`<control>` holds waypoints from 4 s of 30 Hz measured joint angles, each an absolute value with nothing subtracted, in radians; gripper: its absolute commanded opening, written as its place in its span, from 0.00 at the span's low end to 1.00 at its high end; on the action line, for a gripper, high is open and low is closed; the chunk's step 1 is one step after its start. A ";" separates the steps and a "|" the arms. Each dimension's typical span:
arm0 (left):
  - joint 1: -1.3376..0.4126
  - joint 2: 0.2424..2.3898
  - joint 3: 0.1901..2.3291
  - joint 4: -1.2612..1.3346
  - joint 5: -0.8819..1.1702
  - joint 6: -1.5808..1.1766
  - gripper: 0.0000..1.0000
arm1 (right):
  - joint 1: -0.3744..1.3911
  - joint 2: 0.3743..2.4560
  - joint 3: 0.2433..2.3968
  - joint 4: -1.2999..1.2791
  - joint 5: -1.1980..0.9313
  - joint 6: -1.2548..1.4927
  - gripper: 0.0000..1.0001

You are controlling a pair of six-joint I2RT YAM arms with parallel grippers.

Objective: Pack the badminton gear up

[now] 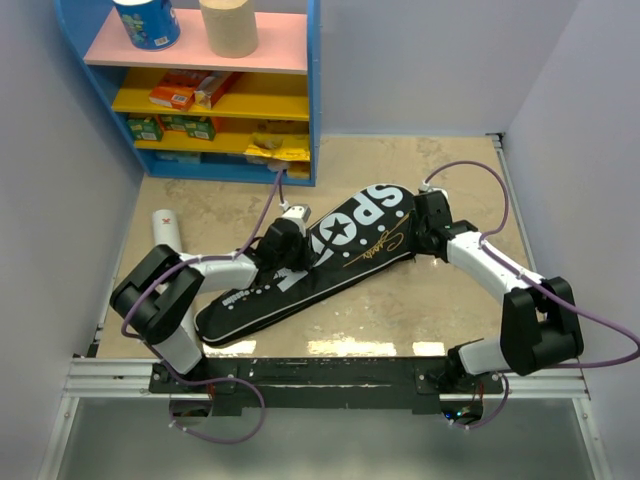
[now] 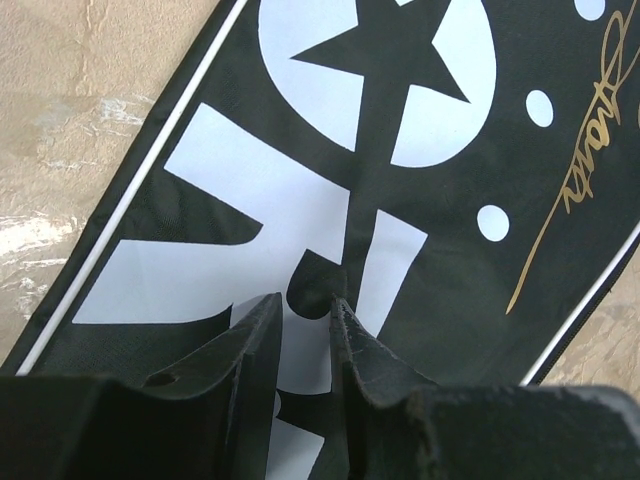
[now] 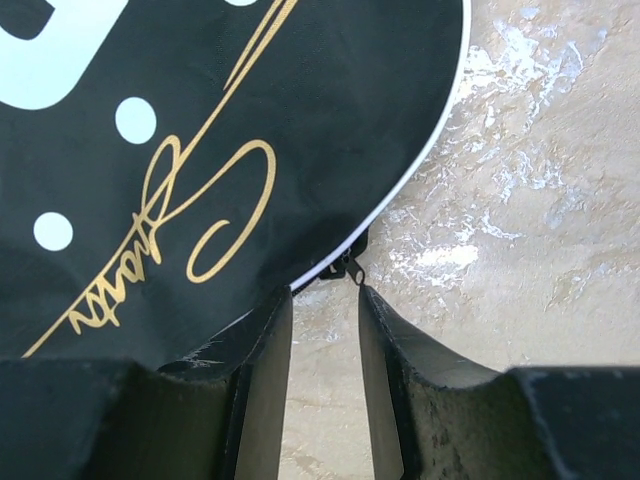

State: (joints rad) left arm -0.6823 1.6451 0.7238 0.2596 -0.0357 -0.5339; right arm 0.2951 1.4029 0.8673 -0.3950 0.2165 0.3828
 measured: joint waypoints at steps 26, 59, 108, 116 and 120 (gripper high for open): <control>-0.451 1.878 1.016 0.164 0.071 -0.465 0.31 | 0.303 1.487 0.862 -0.398 0.162 0.364 0.37; -0.446 1.876 1.015 0.162 0.075 -0.448 0.31 | 0.355 1.743 1.015 -0.335 0.219 0.324 0.11; -0.471 1.843 0.953 0.213 0.120 -0.443 0.31 | 0.950 1.819 1.137 -0.242 -0.014 0.570 0.00; -0.487 1.718 0.951 0.093 0.138 -0.449 0.40 | 0.947 1.819 1.058 -0.146 -0.036 0.640 0.00; -0.490 1.563 0.952 -0.022 0.099 -0.449 0.40 | 0.919 1.809 0.993 -0.067 -0.043 0.666 0.00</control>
